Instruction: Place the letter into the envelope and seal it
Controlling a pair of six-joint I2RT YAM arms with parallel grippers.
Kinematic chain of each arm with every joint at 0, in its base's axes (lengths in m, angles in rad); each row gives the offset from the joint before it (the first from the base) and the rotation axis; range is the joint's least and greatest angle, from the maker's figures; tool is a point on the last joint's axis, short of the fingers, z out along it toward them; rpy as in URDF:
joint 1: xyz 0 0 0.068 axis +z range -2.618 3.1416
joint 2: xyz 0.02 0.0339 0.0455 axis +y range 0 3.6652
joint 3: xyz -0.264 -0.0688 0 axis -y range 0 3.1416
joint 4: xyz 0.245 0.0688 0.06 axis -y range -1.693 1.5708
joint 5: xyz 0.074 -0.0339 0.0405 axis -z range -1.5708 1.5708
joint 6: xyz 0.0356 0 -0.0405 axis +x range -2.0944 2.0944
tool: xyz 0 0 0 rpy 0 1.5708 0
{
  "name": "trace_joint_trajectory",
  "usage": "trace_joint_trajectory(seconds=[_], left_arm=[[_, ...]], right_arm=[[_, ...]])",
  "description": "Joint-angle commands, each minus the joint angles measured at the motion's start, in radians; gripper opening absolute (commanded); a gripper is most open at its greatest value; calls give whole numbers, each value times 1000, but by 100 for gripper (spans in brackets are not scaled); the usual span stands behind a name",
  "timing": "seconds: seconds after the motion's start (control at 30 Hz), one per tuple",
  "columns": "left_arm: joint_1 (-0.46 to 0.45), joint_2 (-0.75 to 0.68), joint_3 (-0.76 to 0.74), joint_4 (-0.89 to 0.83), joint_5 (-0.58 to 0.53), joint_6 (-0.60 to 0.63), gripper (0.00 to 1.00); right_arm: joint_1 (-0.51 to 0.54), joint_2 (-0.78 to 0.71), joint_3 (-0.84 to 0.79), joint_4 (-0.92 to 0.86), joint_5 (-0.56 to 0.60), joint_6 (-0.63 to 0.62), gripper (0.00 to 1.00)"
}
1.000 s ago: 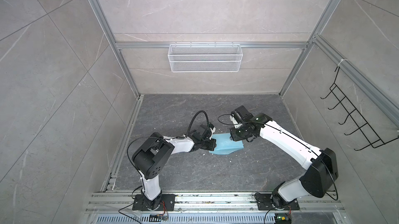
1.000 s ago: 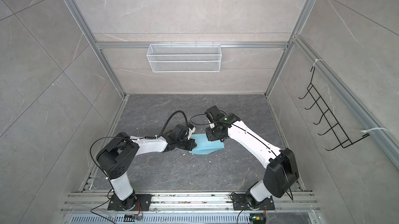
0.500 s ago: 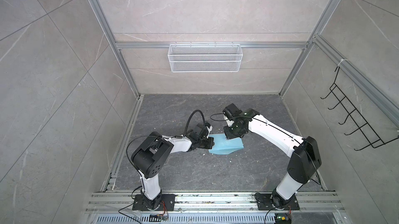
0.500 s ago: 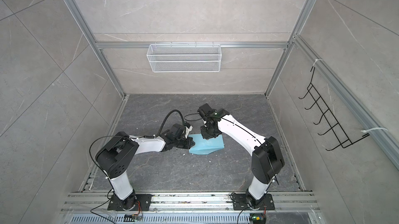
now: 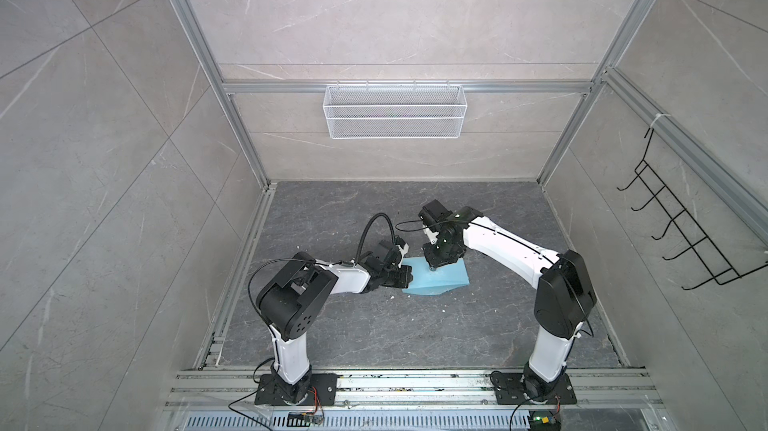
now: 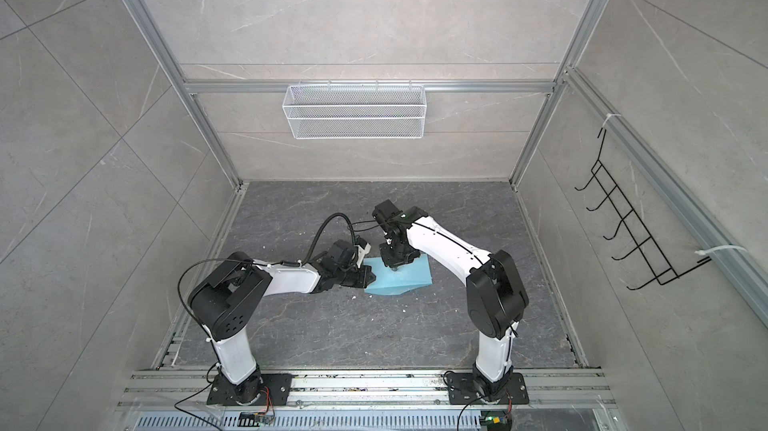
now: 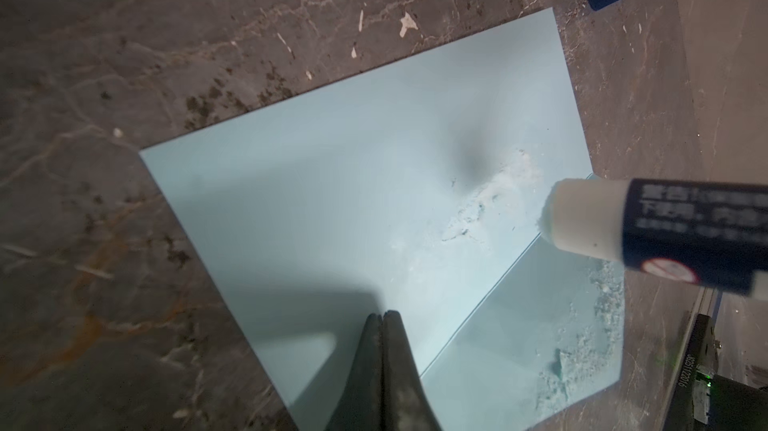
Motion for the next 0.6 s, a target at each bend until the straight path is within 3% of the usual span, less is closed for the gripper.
trace_joint_trajectory(seconds=[0.0, 0.57], left_arm=[[0, 26, -21, -1, -15, -12, 0], [0, 23, -36, 9, -15, -19, 0]], right_arm=[[9, 28, 33, 5, -8, -2, 0], [13, 92, 42, 42, -10, 5, 0]])
